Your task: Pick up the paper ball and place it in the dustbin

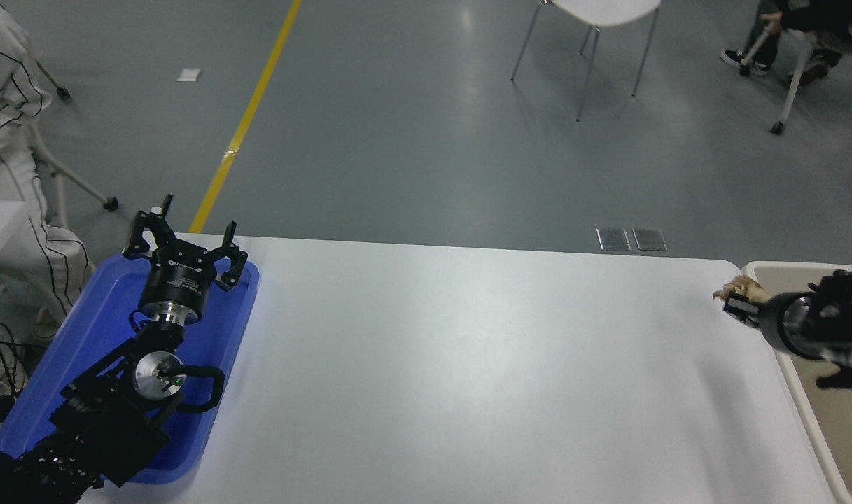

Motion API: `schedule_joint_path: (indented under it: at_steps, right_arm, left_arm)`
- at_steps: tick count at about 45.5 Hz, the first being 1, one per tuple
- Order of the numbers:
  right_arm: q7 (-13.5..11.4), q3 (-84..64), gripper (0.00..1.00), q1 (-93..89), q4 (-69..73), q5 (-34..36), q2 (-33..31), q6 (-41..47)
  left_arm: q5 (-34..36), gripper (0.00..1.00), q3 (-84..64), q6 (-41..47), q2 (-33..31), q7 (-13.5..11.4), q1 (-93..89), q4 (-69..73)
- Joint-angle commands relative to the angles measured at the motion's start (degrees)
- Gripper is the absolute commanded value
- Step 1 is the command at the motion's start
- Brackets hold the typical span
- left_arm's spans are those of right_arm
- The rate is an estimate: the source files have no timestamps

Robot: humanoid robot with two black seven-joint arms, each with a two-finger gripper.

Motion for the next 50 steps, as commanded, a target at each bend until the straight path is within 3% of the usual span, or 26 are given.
schedule_joint_path:
  at_steps: [1,26,36,50]
  right_arm:
    - [0.0,-9.9,0.0,15.8,10.7,-1.8,-1.3,2.6]
    - [0.0,-22.3,0.0,43.2,12.8,-1.7,-1.4,30.2]
    - [-0.1,-24.3,0.0,49.7,12.8,-1.8,-1.3,35.8]
    - [-0.1,-26.7,0.0,51.5,12.7,-1.8,-1.6,36.4]
  left_arm:
    - [0.0,1.0,0.0,0.0,0.0,0.0,0.0,0.0]
    - [0.0,1.0,0.0,0.0,0.0,0.0,0.0,0.0]
    - [0.0,1.0,0.0,0.0,0.0,0.0,0.0,0.0]
    - [0.0,1.0,0.0,0.0,0.0,0.0,0.0,0.0]
